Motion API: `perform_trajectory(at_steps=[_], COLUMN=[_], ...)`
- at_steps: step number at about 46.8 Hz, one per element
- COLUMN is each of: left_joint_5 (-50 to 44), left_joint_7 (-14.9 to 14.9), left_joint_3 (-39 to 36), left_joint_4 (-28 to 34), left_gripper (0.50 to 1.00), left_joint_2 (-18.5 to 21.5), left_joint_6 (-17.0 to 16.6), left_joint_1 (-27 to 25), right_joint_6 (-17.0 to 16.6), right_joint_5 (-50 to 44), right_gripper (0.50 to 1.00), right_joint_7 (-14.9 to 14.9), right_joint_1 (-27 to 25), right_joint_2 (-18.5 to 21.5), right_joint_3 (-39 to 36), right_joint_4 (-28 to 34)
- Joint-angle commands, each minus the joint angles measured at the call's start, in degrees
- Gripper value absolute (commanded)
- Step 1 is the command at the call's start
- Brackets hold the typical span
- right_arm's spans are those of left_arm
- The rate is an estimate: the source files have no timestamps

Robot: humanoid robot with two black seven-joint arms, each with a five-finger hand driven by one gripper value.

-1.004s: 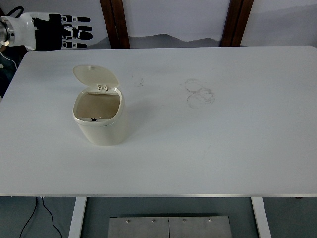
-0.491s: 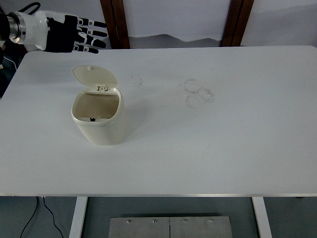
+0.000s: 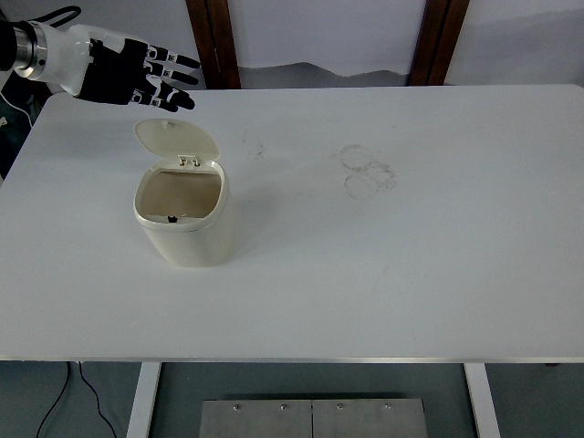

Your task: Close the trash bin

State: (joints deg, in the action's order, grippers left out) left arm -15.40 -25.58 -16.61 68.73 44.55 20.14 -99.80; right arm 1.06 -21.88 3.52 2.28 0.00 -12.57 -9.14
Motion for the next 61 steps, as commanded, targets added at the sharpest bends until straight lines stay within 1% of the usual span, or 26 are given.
perform_trajectory(at_steps=[1,7,14,25,32,41,43,48,50,61], left_joint_5=[-0.15,-0.24,-0.24,-0.24,-0.24,-0.07,-0.07,-0.07,-0.07,-0.07], left_joint_7=[0.0,-0.35,-0.97,-1.14,-1.14,-1.14,-1.23,-1.23,-1.23,-1.23], left_joint_3=[-0.88,-1.32,-4.22,-5.89,-6.59,-11.33,-13.0,-16.26,-16.96,-17.23], left_joint_4=[0.7,2.63,3.78,4.13,6.5,9.14,9.23,9.14,9.14,9.14], left_gripper=[1.0,1.0,1.0,1.0,1.0,1.0,1.0,1.0,1.0,1.0], left_joint_2=[0.01,0.1,0.72,1.16,1.42,2.91,3.0,3.09,3.18,3.09], left_joint_6=[-0.01,-0.01,0.16,2.36,2.89,3.15,3.59,6.48,7.01,7.19], left_joint_1=[-0.57,-1.19,-2.94,-4.35,-4.44,-5.31,-6.54,-9.62,-10.59,-10.86], right_joint_6=[-0.01,-0.01,-0.01,-0.01,-0.01,-0.01,-0.01,-0.01,-0.01,-0.01], right_joint_5=[0.0,0.0,0.0,0.0,0.0,0.0,0.0,0.0,0.0,0.0], right_gripper=[0.995,0.995,0.995,0.995,0.995,0.995,0.995,0.995,0.995,0.995], right_joint_7=[0.0,0.0,0.09,0.26,0.35,0.44,0.44,0.44,0.44,0.44], right_joint_1=[0.0,0.0,0.0,0.35,0.44,0.44,0.44,0.62,0.62,0.71], right_joint_2=[0.0,0.0,0.0,0.0,0.0,0.0,0.0,0.0,0.0,0.0], right_joint_3=[0.0,0.0,0.0,0.0,0.0,0.0,0.0,0.0,0.0,0.0], right_joint_4=[0.0,0.0,0.0,0.0,0.0,0.0,0.0,0.0,0.0,-0.09])
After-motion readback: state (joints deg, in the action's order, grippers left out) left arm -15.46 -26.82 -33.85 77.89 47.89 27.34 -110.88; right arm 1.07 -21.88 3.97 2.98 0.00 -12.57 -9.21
